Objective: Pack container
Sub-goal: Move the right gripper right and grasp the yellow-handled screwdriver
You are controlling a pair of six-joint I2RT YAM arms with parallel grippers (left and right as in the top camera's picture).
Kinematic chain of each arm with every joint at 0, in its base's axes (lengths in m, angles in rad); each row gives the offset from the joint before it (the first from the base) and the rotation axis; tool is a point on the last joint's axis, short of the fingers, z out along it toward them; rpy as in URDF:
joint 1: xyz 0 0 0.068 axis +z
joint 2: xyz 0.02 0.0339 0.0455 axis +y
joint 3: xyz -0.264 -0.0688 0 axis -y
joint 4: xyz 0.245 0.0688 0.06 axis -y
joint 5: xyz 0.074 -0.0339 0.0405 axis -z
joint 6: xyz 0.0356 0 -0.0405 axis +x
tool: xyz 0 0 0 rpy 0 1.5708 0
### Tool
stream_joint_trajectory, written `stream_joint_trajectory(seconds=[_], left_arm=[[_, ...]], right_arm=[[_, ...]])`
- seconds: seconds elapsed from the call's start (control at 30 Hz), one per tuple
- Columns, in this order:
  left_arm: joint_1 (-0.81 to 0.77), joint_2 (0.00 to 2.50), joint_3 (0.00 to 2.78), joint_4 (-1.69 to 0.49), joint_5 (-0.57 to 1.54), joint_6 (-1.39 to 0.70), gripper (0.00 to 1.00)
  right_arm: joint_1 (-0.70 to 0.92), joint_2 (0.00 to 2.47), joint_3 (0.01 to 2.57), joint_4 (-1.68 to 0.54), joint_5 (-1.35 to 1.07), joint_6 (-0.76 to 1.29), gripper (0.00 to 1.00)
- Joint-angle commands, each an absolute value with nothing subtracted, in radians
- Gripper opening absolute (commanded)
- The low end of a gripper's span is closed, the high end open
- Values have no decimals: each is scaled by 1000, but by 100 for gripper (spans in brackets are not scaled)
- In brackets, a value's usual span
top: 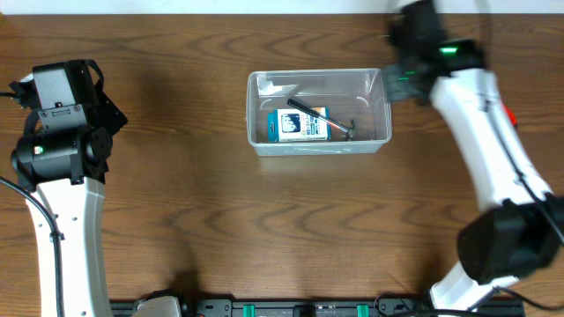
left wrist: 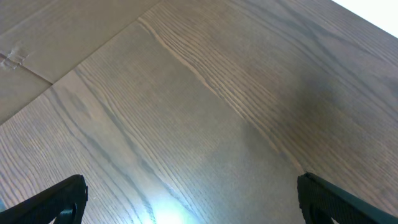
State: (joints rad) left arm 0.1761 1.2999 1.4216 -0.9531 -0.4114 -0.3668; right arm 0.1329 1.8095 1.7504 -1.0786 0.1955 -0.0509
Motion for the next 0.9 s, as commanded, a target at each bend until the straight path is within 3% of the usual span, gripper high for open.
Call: stream_joint_trajectory(seconds=[0.0, 0.5, 0.87], left_arm=[[180, 1302, 1429, -953, -430, -376, 98], [180, 1302, 1429, -953, -431, -376, 98], [180, 1302, 1429, -953, -431, -376, 98]], right_arm=[[61, 1781, 1760, -1138, 224, -35, 67], [-143, 1786, 1650, -1211, 221, 95, 64], [-223, 1786, 1425, -1020, 204, 239, 64]])
